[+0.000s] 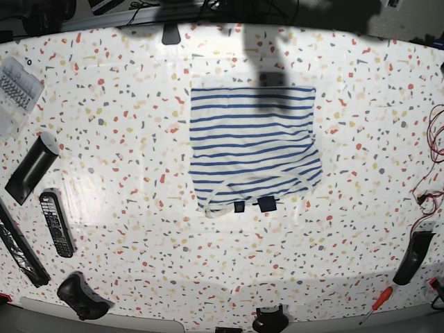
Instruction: Layout the t-shirt on the table in an organized manner, then fold the t-shirt properly
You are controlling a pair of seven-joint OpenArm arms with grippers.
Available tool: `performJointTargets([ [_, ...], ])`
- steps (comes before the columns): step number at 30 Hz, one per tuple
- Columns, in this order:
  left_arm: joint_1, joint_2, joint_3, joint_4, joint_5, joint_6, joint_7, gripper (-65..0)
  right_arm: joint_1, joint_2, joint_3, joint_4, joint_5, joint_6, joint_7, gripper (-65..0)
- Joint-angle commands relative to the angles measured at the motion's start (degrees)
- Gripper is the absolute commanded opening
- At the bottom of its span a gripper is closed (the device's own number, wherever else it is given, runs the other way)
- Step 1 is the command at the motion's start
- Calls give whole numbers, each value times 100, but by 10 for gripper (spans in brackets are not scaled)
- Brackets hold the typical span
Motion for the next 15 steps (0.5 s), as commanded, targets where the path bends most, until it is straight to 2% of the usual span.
performJointTargets([
  [1,-22,-57,-33,-216,-9,-44,-11,-360,46,83,-63,-157,-13,47,98,-318],
  [3,-254,-57,-33,-813,-7,-74,-114,-360,326,136,-225,-636,-262,47,249,-318],
  [6,-518,-55,-33,-1659,-4,-291,-485,-360,723,133,-365,-1388,-623,47,686,-318],
  [8,-671,-57,-33,-2166,-9,-542,-861,-360,994,133,-396,-1873,-752,47,962,-318],
  [12,-966,-52,-33,-3069,-9,-1165,-1781,-360,1523,184,-396,-2763,-1252,47,1178,-318],
  [15,-1255,-28,-33,-3672,-2,-1211,-2352,-360,1912,284,-396,-3405,-1451,47,1508,-318],
])
